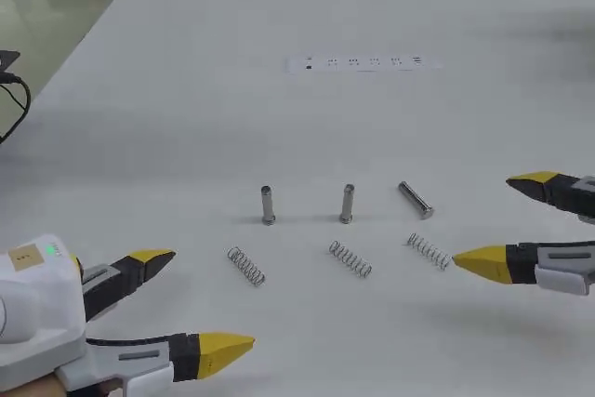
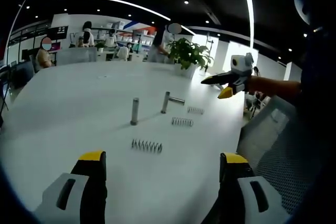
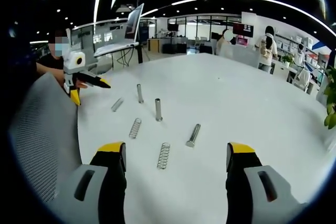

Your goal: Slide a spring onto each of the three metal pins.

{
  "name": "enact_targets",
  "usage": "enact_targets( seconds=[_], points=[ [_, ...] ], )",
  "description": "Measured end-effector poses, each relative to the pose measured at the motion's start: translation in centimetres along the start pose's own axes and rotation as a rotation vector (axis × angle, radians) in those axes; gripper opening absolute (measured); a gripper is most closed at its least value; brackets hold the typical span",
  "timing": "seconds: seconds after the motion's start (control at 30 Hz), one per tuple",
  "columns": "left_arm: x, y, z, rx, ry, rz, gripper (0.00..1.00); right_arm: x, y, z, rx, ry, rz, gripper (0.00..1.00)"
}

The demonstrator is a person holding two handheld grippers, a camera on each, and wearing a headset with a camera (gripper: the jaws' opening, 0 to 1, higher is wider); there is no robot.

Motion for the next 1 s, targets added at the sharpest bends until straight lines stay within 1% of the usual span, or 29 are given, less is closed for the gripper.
enact_targets(
  seconds=[0.3, 0.53, 0.7, 0.8, 1.0],
  points=[
    [0.0, 0.2, -0.1, 0.003, 0.002, 0.001, 0.86, 1.2, -2.1, 1.2, 0.024, 0.027, -0.009, 0.76],
    [0.0, 0.0, -0.1, -0.002, 0.0, -0.003, 0.86, 1.3, -3.9, 2.1, 0.035, 0.023, -0.037, 0.73],
    [0.0, -0.1, -0.1, -0.004, -0.002, -0.006, 0.85, 1.0, -4.7, 2.3, 0.044, 0.019, -0.061, 0.71],
    [0.0, -0.1, -0.1, -0.006, -0.001, -0.007, 0.85, 0.8, -5.0, 2.4, 0.046, 0.002, -0.067, 0.7],
    [0.0, -0.3, -0.1, -0.013, -0.004, -0.01, 0.85, 0.0, -5.6, 2.7, 0.044, -0.017, -0.101, 0.69]
  ],
)
Point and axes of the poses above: the centre of the closed fingertips' face, and the gripper's own axes: y roughly backward along the fingers, z roughly to its right, x roughly out of its top, the point moved 3 cm from there along y, roughly backward along the fingers, and after that the axes turned 15 degrees about y, right-handed, at the moved point
